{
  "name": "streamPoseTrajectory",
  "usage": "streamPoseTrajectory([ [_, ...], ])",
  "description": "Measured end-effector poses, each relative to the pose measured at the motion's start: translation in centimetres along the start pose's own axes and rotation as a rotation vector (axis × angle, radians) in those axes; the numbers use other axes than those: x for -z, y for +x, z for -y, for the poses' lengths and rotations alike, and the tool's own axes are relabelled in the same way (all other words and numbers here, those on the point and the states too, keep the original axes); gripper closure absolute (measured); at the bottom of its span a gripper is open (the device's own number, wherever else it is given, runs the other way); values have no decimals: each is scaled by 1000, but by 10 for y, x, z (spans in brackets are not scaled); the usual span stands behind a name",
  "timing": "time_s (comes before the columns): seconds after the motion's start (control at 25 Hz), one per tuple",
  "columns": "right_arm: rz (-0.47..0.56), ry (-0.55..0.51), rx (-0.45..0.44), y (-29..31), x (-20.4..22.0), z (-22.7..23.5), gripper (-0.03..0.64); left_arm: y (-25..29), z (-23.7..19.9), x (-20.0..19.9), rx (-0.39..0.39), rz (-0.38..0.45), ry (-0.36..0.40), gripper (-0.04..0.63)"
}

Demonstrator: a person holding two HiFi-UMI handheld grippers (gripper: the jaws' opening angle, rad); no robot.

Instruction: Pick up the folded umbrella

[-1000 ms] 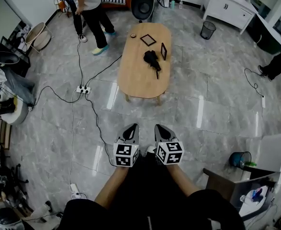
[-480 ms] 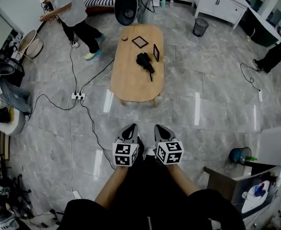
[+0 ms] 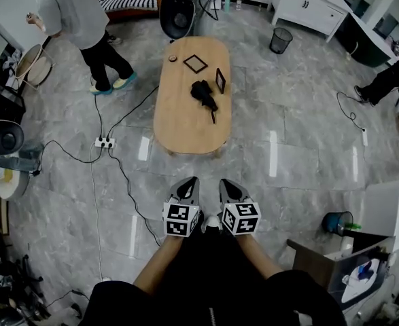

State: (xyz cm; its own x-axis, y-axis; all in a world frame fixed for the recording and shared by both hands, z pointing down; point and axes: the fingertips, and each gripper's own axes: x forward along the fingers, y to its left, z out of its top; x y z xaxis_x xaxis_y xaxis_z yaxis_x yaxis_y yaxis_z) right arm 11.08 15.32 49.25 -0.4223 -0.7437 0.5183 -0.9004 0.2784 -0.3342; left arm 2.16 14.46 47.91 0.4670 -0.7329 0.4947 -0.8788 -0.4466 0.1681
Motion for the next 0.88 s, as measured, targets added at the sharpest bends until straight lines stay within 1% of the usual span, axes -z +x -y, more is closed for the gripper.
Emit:
streamPoseTrajectory([
  [0.36,-11,-20,8,64,-32,-21,606,29,-57,-26,16,-5,21,580],
  [0.6,-9,-36,10,97,-52,-40,606,39,-96,-40,19,-2,4,580],
  [0.88,0,-23,60,115,-63,-39,606,44,-119,-45,42,-2,-6,580],
])
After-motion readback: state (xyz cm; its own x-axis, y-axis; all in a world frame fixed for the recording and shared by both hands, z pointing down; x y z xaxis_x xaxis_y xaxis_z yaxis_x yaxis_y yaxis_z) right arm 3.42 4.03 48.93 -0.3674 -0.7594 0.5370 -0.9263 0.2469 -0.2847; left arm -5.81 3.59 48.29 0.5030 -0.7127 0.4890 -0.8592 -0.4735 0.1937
